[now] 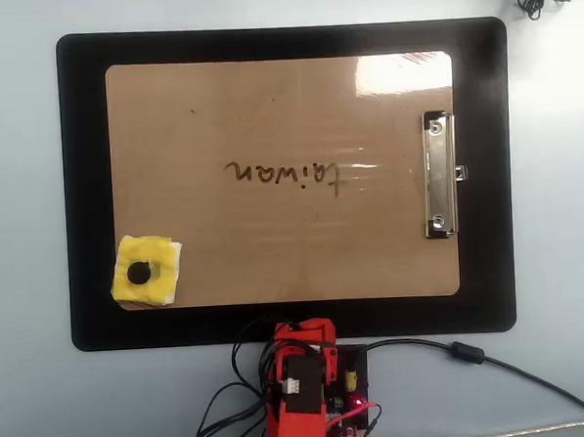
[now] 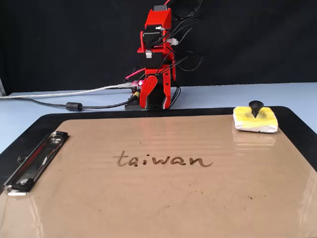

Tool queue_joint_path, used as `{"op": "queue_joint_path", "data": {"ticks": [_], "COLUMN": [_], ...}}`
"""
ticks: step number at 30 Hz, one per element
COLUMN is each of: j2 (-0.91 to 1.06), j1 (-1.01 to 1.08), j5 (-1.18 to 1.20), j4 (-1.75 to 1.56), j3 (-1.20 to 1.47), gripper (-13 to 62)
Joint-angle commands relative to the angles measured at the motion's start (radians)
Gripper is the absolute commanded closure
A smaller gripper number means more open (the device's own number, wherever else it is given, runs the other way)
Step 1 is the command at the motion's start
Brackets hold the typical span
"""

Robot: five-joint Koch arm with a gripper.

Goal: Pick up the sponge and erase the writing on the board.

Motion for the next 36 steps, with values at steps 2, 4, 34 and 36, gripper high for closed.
{"op": "queue_joint_path", "data": {"ticks": [2, 4, 34, 36], "j2": [0.035, 0.035, 0.041, 0.044], "j1": [0.006, 0.006, -0.02, -0.1], "j5": [0.0, 0.0, 0.003, 0.002], "j4": [0.003, 0.003, -0.029, -0.06], "j3": [-0.012, -0.012, -0.04, -0.129], "gripper": [14.9, 14.9, 15.6, 15.8]}}
